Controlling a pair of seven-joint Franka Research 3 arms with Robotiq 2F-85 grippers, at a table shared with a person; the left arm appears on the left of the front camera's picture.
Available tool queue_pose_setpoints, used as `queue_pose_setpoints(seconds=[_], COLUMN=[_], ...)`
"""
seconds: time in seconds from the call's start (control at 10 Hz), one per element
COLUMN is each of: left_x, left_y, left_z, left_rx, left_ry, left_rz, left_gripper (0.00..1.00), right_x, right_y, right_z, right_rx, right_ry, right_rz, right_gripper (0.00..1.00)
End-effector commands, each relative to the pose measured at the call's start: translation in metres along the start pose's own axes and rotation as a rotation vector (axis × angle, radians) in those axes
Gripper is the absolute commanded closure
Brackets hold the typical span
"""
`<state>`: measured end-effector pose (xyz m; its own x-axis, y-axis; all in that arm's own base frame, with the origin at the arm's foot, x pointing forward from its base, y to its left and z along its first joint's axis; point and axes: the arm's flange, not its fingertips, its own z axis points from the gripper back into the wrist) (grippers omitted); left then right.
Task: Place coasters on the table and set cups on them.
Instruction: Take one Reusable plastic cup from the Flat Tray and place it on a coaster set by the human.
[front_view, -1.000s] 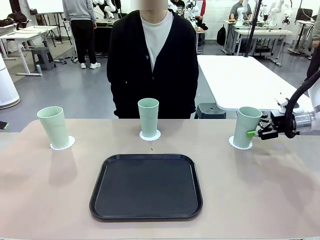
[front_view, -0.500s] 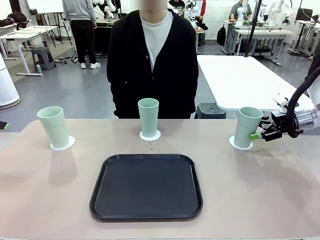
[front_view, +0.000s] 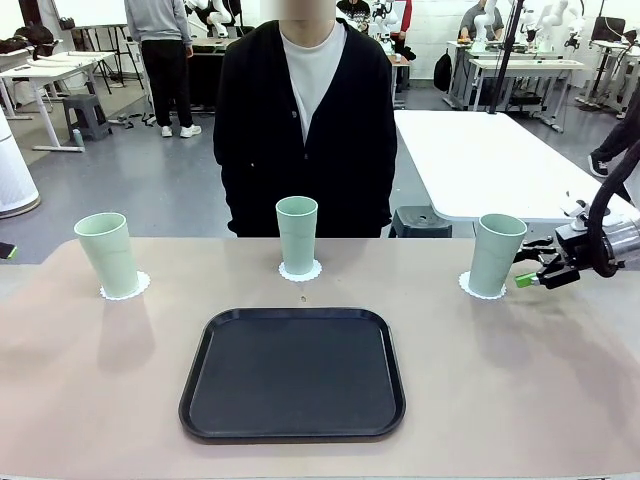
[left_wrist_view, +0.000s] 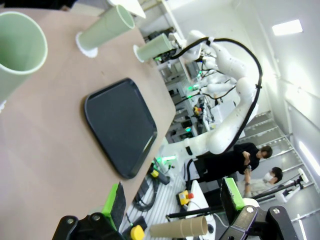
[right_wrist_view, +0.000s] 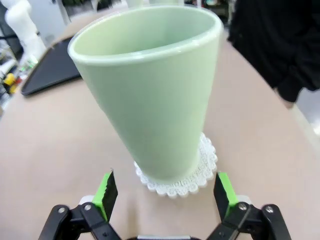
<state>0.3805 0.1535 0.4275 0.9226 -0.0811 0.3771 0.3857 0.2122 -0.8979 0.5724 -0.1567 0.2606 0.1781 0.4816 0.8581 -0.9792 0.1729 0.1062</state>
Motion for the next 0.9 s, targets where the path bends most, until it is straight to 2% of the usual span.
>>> queue_pose_setpoints(seconds=[0.0,0.1,0.3,0.5,0.8], left_x=[0.001,0.001,0.001,0.001,0.001], left_y=[-0.002,-0.002,-0.002,-0.002,-0.002], left_z=[0.0,0.0,0.0,0.0,0.0], left_rx=[0.001,0.001,0.001,0.001,0.001], left_ry=[-0.018,-0.018,-0.018,-0.018,-0.018], left_rz=[0.001,0.001,0.001,0.001,0.001], left_gripper=[0.0,0.0,0.0,0.0,0.0], right_x=[0.008,0.017,0.079,0.146,0.224], right_y=[0.016,0.032,0.088,0.143,0.183], right_z=[0.007,0.019,0.053,0.067,0.069], right_rx=[-0.059,-0.061,-0.057,-0.071,-0.194], right_ry=[0.144,0.237,0.339,0.423,0.639], right_rz=[-0.043,-0.057,-0.028,-0.006,-0.163], right_gripper=[0.0,0.0,0.0,0.0,0.0])
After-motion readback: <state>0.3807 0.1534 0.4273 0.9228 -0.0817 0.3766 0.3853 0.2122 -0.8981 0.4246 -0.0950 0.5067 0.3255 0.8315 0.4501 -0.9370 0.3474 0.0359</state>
